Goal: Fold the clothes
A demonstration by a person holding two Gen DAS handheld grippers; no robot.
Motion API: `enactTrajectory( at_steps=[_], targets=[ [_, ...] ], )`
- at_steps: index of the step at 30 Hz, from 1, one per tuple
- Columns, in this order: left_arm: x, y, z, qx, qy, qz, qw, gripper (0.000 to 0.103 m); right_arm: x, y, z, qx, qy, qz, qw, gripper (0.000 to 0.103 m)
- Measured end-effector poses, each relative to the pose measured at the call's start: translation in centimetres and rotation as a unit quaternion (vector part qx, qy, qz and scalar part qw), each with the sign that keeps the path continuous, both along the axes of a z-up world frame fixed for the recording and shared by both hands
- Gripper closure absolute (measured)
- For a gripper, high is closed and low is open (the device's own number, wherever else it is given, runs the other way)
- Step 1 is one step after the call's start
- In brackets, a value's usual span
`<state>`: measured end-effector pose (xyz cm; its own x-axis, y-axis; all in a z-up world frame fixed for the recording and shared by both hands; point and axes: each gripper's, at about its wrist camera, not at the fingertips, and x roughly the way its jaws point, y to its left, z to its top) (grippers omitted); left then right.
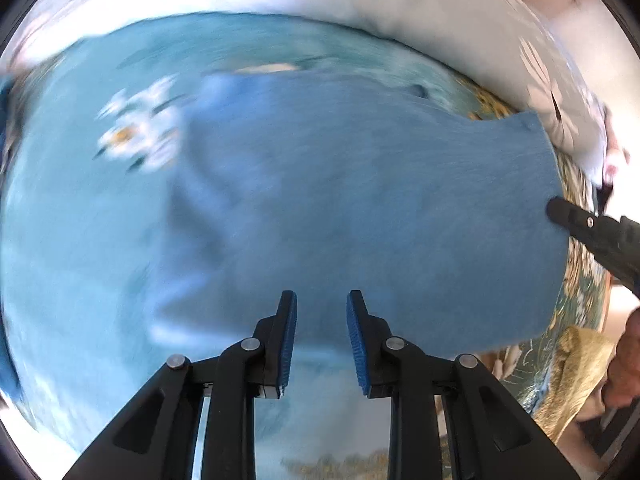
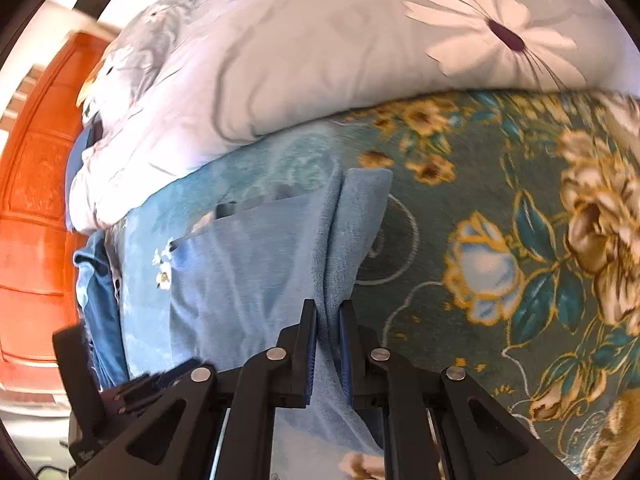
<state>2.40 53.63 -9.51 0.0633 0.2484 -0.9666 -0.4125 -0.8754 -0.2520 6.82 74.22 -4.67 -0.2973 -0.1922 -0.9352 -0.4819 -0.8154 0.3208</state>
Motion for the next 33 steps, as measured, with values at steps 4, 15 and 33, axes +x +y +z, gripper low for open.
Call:
enactTrajectory(
  at_steps=[4, 15, 33],
  targets=[
    [1.7, -6.6, 0.0, 0.008, -0.001, 0.051, 0.9987, 0.076, -1.5, -1.9, 1.2, 0.010, -0.003, 0.020, 1.000, 0.092],
    [-0.1, -13.5, 0.2, 0.054, -0.019, 0.112, 0.9920, 0.076, -7.3, -10.6, 2.5, 0.047, -0.030, 0.078, 0.995, 0.092],
    [-5.3, -25.2, -1.7, 0.081, -0.064, 0.151, 0.9831, 0.076, -14.8, -24.4, -7.1, 0.099, -0.150, 0.099, 0.979, 0.091]
  ],
)
